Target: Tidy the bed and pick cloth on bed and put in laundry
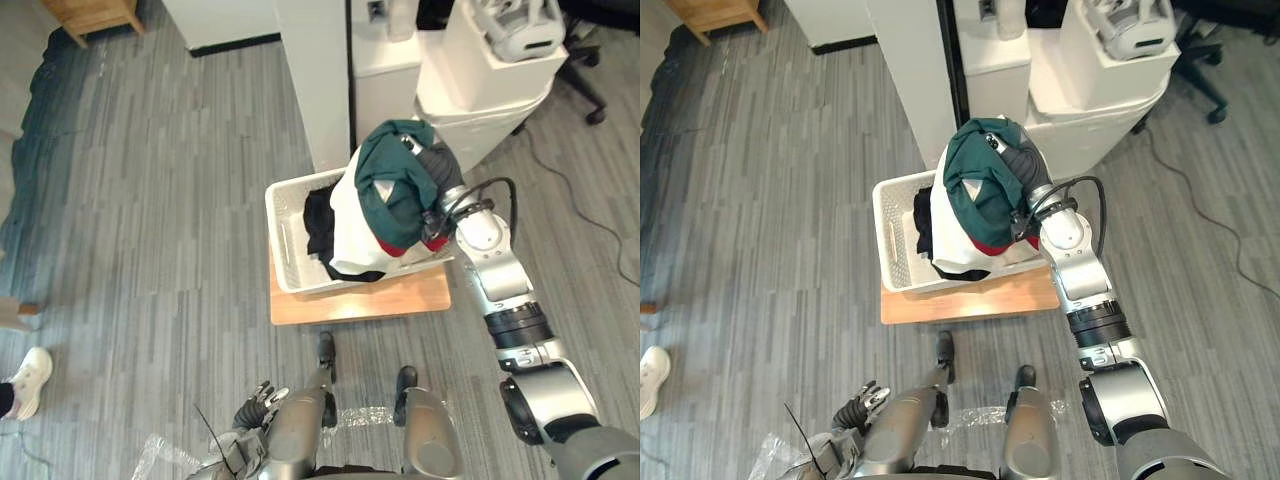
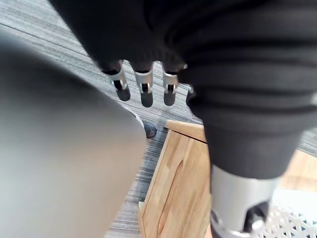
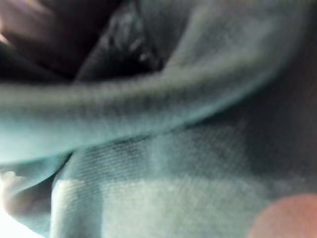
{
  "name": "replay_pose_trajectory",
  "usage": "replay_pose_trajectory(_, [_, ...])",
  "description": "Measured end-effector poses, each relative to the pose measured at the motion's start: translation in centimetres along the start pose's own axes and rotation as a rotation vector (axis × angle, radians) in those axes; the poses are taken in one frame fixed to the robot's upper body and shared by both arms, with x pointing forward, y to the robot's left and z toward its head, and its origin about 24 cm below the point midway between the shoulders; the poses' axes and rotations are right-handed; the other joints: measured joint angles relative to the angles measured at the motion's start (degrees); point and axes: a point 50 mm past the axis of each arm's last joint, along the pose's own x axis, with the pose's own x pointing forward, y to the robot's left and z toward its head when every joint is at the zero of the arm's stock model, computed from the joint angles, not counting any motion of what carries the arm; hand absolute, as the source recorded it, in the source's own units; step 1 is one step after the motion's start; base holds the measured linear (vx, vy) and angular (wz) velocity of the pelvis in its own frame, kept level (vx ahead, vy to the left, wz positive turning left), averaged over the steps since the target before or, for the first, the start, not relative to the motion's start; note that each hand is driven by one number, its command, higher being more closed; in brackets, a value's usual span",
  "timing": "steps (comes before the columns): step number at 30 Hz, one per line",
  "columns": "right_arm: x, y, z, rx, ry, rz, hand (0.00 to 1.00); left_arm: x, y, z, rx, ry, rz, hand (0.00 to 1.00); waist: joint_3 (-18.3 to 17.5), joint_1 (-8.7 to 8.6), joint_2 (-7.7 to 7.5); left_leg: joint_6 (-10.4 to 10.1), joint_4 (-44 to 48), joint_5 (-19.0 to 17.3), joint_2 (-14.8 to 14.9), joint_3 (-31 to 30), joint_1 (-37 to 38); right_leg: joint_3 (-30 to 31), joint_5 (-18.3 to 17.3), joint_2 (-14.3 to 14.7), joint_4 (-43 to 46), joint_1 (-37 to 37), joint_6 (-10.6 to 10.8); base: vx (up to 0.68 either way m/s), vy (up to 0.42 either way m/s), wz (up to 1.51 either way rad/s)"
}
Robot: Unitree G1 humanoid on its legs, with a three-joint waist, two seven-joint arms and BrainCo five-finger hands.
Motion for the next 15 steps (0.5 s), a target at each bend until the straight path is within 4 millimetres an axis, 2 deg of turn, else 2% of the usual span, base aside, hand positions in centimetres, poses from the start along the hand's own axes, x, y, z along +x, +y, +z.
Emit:
replay_pose_trajectory(2, [1.0,-0.4,0.6,-0.052,0.010,0.000,1.00,0.2,-0.9,0.1,0.008,-0.003,-0.032,0.00,0.6,0.09,1.33,-0.3,-0.1,0.5,0.0,-0.2,-2.2,-0.2,0.0,-0.1,0.7,-2.4,0.0,0.00,-0.033,0.06])
replay_pose_trajectory(3, [1.3,-0.7,0.8,-0.067,0.014,-0.006,0.00,0.2,-1.2,0.1,0.010,-0.005,-0.043,0.00,0.9,0.21,1.82,-0.4,-0.1,0.7,0.0,-0.5,-3.1,-0.5,0.0,-0.2,1.0,-3.2,-0.1,0.01,-0.032,0.10])
replay_pose_trajectory(7, [1.5,-2.1,0.2,-0.124,0.071,-0.030,0.00,0.3,-1.9,0.0,0.024,0.003,-0.083,0.00,1.3,0.64,2.68,-0.5,-0.1,1.1,-0.2,-1.5,-5.1,-1.7,-0.3,-0.7,1.8,-4.9,-0.2,0.02,-0.039,0.13])
replay_pose_trajectory(9, [1.2,-3.1,-1.3,-0.137,0.148,-0.066,0.00,0.4,-2.1,0.2,0.030,-0.003,-0.095,0.00,1.5,1.58,3.08,-0.5,-0.1,1.1,-0.2,-1.6,-5.5,-1.8,-0.3,-0.7,1.8,-5.3,-0.2,0.02,-0.041,0.01])
replay_pose_trajectory(12, [0.6,-4.4,-3.2,-0.154,0.240,-0.109,0.00,0.4,-2.3,0.2,0.046,-0.005,-0.103,0.00,1.6,1.65,3.49,-0.4,-0.1,1.2,-0.5,-2.1,-6.0,-2.4,-0.3,-1.0,1.5,-5.3,-0.1,0.02,-0.029,0.09])
replay_pose_trajectory(15, [0.2,-5.5,-3.7,-0.161,0.263,-0.136,0.00,0.4,-2.3,0.3,0.056,-0.012,-0.114,0.00,1.7,1.59,3.52,-0.2,-0.1,1.3,-0.6,-2.3,-6.0,-2.7,-0.3,-1.1,1.4,-5.1,-0.1,0.03,-0.030,0.06])
